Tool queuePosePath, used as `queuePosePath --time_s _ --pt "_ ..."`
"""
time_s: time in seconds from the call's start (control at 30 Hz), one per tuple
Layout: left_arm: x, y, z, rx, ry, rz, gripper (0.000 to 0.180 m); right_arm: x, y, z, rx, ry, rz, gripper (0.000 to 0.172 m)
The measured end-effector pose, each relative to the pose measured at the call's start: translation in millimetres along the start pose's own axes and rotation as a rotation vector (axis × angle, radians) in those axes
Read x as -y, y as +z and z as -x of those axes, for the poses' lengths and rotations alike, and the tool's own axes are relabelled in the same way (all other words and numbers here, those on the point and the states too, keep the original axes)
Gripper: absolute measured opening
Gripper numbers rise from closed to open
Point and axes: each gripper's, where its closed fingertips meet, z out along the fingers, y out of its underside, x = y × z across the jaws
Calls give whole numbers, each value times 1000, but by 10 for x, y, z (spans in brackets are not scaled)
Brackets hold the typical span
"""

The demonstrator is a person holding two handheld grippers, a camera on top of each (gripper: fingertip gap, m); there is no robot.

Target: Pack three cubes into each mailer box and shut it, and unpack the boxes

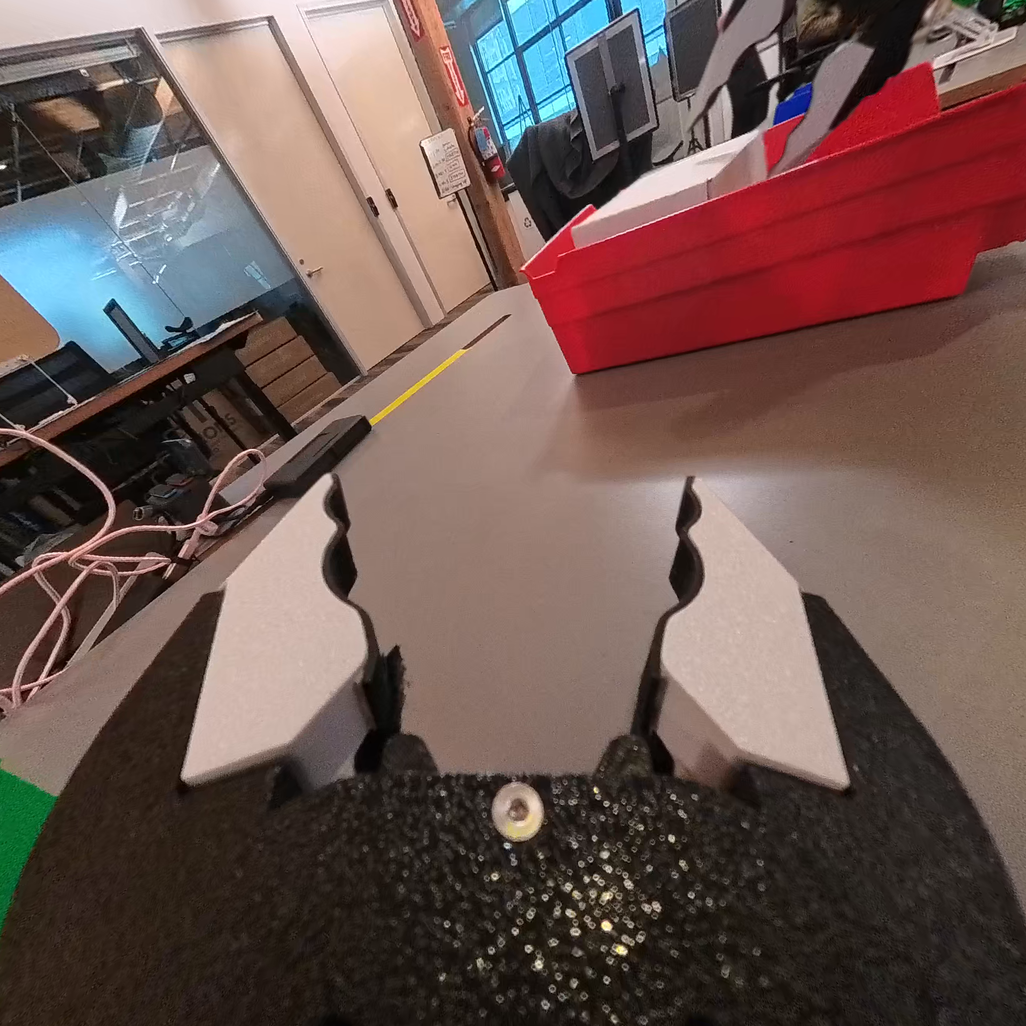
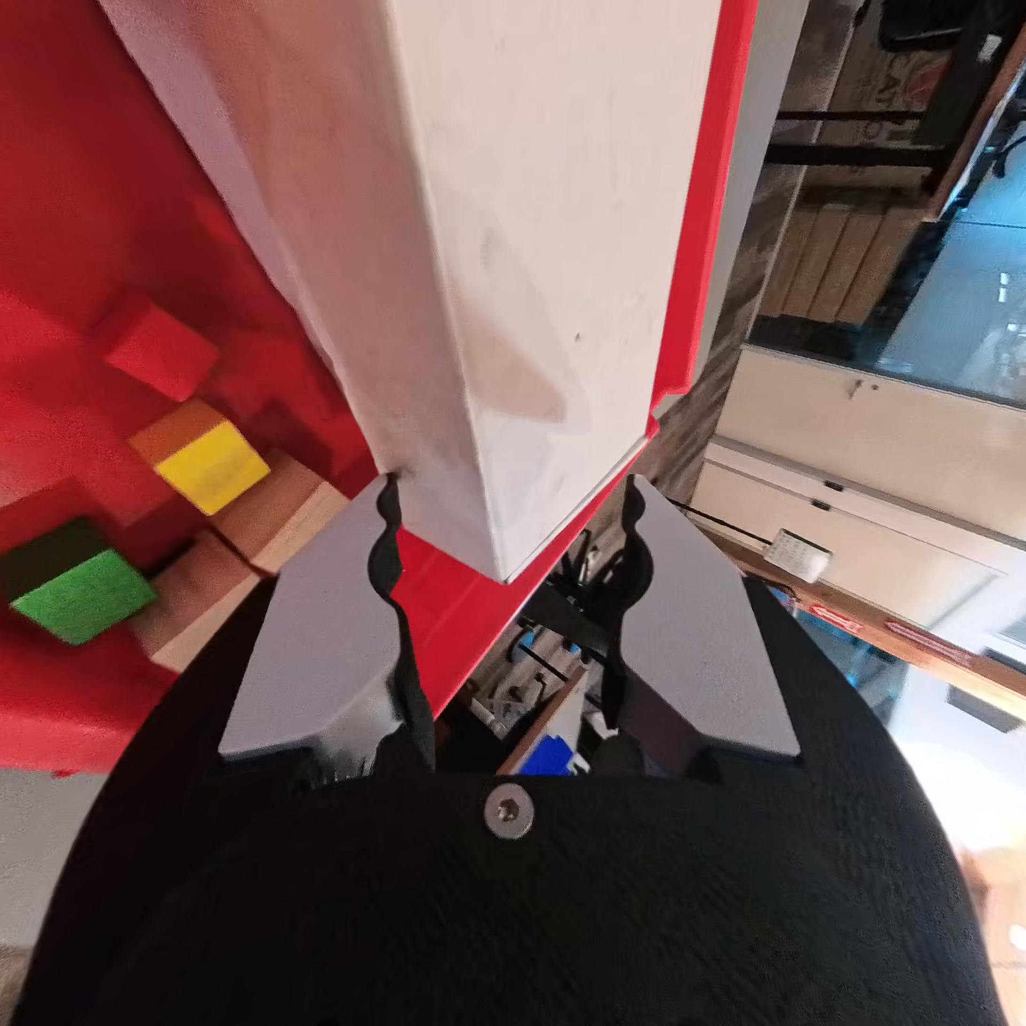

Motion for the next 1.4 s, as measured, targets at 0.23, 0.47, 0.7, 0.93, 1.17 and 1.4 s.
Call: queuePosePath --time_s 0.23,0.47,0.7,0.93,1.17,1.4 --pt "-87 19 -24 -12 12 36 115 40 285 -67 -2 50 22 78" --pt "-60 15 -47 -26 3 27 115 108 1 -24 7 283 -94 87" --pt "-69 39 -112 -46 15 33 115 605 -200 -60 -35 336 -287 90" --pt "-140 34 -50 -23 8 52 115 749 -131 -140 -67 370 -284 90" --pt "-115 15 -33 -30 -21 39 113 -34 -558 -306 -342 568 -258 79" --pt "20 -394 142 67 -62 47 82 -972 -390 323 -122 1085 -163 77"
